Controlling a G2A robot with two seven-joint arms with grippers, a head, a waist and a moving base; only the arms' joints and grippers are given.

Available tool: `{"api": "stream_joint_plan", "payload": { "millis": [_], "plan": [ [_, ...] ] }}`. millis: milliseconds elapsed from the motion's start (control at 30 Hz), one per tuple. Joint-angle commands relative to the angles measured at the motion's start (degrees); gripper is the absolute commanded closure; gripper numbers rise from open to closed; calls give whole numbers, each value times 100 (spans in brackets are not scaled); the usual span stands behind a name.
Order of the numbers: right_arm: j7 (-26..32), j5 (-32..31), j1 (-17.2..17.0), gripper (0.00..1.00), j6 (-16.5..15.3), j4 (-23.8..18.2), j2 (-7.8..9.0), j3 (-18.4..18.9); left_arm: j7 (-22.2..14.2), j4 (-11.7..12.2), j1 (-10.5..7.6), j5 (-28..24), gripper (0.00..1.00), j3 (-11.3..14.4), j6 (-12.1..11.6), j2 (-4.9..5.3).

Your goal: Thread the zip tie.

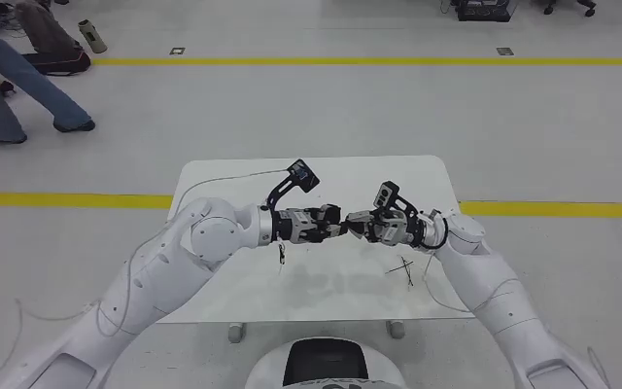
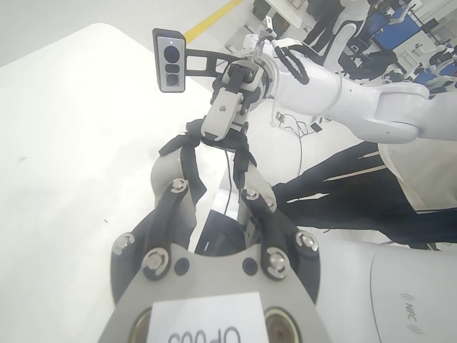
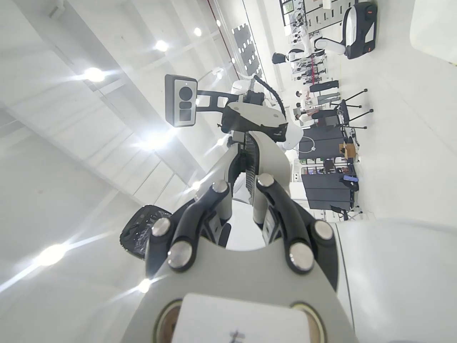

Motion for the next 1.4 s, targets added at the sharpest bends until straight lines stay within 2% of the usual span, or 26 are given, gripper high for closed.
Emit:
{"api": "stream_joint_plan", "payload": {
  "millis": [0,400,667,767,800,833,1100,1133,1167,1233,1367],
  "plan": [
    [-3,16,-18,100,3,-11,4,12,0,-1,-4,8,80,11,2,-6],
    [-32,3,-46,100,15,-26,17,18,-18,19,-11,18,87,33,-14,-25],
    [-28,-22,-38,100,21,-24,18,-18,-37,7,-8,26,87,37,-22,-33],
    [-30,-14,-42,100,13,-25,16,-31,-40,5,-6,27,89,44,-28,-38],
    [-33,-10,-43,100,9,-26,16,-32,-41,5,-6,25,92,45,-31,-39],
    [-37,-9,-44,100,5,-27,16,-33,-45,6,-6,24,100,47,-35,-40],
    [-31,-54,-51,98,19,-36,26,-41,-90,13,-18,24,100,56,-39,-49],
    [-29,-59,-53,85,22,-40,28,-40,-95,12,-18,20,100,56,-35,-50],
    [-26,-60,-57,77,25,-42,30,-39,-99,12,-18,15,100,56,-31,-51],
    [-21,-65,-67,0,33,-40,35,-30,-109,12,-14,-1,100,55,-11,-52],
    [-80,-74,-117,0,-30,-65,58,55,-132,16,1,-107,100,17,89,-49]
  ]
}}
